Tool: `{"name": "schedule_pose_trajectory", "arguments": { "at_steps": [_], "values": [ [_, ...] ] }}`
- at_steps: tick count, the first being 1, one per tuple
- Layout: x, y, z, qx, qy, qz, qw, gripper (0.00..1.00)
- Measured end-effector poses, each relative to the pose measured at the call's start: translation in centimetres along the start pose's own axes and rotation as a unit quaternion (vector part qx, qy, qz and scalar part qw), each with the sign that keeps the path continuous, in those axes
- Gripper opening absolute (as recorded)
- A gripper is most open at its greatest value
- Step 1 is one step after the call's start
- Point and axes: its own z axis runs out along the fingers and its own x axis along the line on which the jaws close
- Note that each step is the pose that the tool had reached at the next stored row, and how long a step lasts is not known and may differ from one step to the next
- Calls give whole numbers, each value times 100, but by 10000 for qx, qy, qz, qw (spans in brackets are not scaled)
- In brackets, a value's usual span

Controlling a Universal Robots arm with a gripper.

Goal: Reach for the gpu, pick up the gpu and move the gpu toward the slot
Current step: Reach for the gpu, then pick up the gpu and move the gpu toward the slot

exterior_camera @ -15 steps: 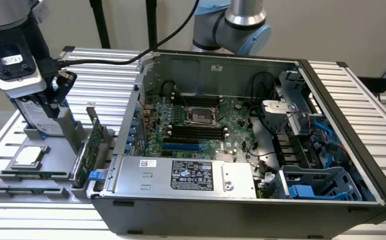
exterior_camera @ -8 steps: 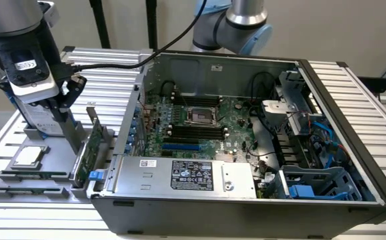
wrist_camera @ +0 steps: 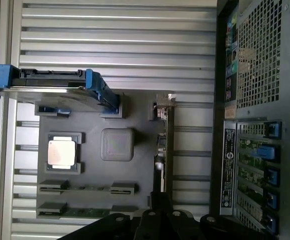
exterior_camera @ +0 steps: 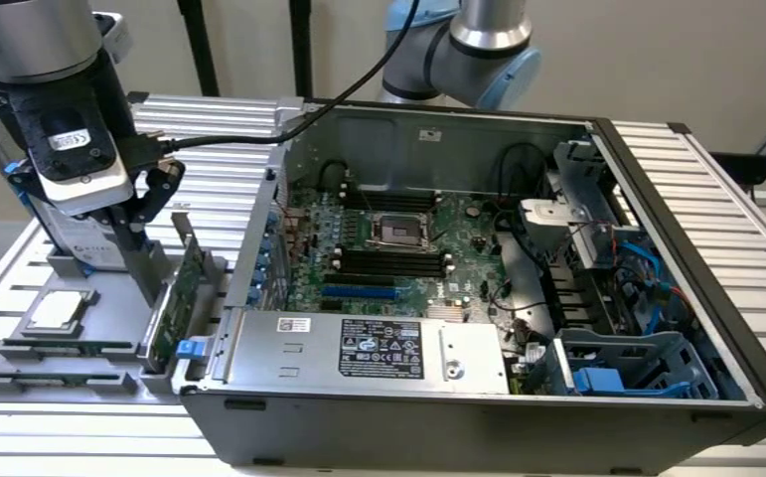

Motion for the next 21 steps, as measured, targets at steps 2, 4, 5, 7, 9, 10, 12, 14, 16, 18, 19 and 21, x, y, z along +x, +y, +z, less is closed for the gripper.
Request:
{"name": "schedule_pose_trajectory", "arguments": {
  "at_steps": [2,4,5,7,9,10,12,14,16,18,19,21],
  "values": [
    [-1,0,0,0,0,-1,10000,11],
    [-2,0,0,0,0,-1,10000,11],
    [-1,0,0,0,0,-1,10000,11],
    [-1,0,0,0,0,-1,10000,11],
    [-2,0,0,0,0,-1,10000,11],
    [-1,0,0,0,0,-1,10000,11],
    [-2,0,0,0,0,-1,10000,11],
    [-2,0,0,0,0,-1,10000,11],
    [-1,0,0,0,0,-1,10000,18],
    [-1,0,0,0,0,-1,10000,24],
    [-2,0,0,0,0,-1,10000,30],
    [-1,0,0,0,0,-1,10000,36]
  ]
}}
